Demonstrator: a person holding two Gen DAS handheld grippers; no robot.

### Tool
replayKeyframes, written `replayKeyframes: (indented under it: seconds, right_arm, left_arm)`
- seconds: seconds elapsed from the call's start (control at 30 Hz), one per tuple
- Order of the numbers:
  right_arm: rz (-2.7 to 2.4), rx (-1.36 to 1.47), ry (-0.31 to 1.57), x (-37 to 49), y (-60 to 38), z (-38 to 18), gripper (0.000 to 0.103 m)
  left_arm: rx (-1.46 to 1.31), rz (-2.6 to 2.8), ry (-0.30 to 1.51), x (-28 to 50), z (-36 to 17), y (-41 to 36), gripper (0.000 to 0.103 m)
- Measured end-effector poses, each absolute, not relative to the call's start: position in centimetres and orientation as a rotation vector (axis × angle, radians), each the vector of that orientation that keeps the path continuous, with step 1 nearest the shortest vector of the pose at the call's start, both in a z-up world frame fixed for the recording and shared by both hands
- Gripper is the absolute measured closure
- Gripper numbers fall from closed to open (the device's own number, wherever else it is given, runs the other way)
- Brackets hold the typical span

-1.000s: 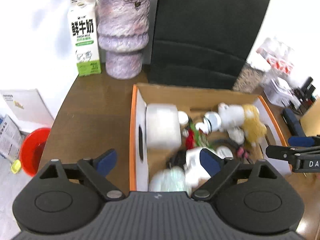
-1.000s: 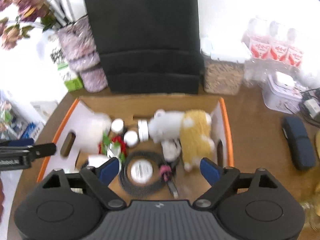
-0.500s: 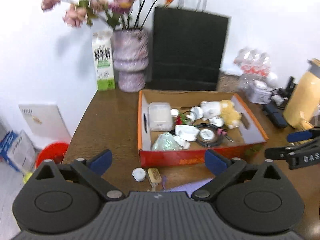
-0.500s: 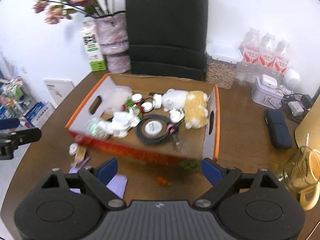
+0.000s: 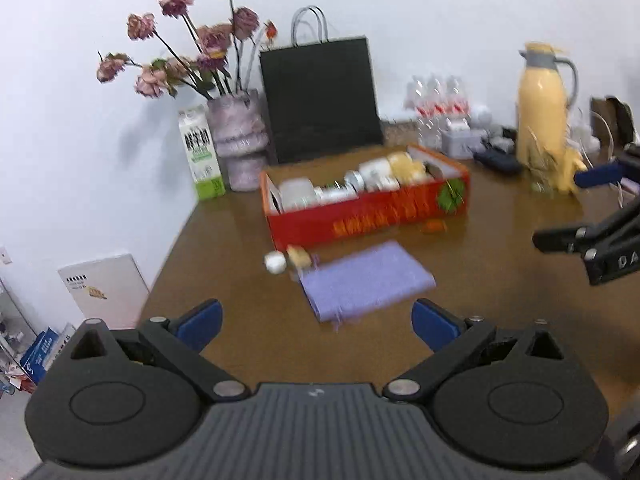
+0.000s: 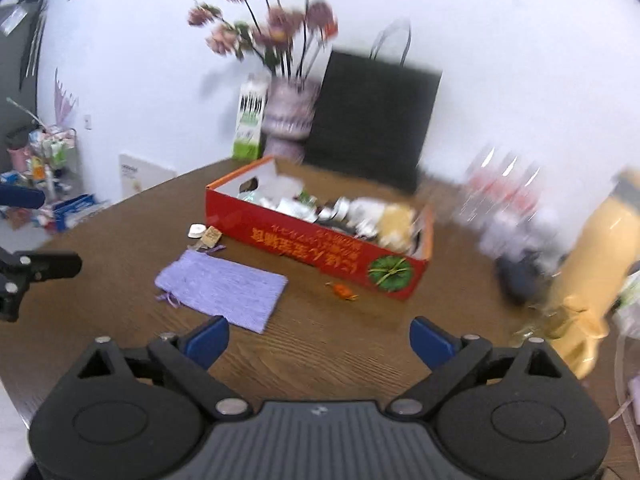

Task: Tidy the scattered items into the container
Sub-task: 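Withdraw both tools from the box toward the purple cloth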

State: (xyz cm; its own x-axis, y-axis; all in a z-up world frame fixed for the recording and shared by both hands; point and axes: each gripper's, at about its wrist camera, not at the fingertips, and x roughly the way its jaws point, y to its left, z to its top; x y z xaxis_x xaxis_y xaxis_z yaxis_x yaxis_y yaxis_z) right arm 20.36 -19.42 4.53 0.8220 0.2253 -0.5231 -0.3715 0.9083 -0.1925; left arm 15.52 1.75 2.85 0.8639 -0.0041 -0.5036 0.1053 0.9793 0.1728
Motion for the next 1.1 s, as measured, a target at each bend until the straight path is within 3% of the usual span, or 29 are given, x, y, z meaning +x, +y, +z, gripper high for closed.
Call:
replayKeyframes:
  seconds: [0.2,0.63,1.1]
  right_arm:
    - [0.487,-0.302,0.52,14.3,-19.2,1.3,0.004]
    - [0.506,-0.134,0.463,8.2,-18.7,-2.4,0.004]
    - [0.402,-0.063,0.428,9.1,-20.1,-3.7,0.004]
  left_arm:
    - [0.138,-0.034,0.377,10.3,0.4,1.3,0.0]
    - [0.164,0.067,0.301,5.0,-4.1,-1.0,0.0]
    - [0.093,0.016,0.428,6.3,-5.4,-0.8,0.0]
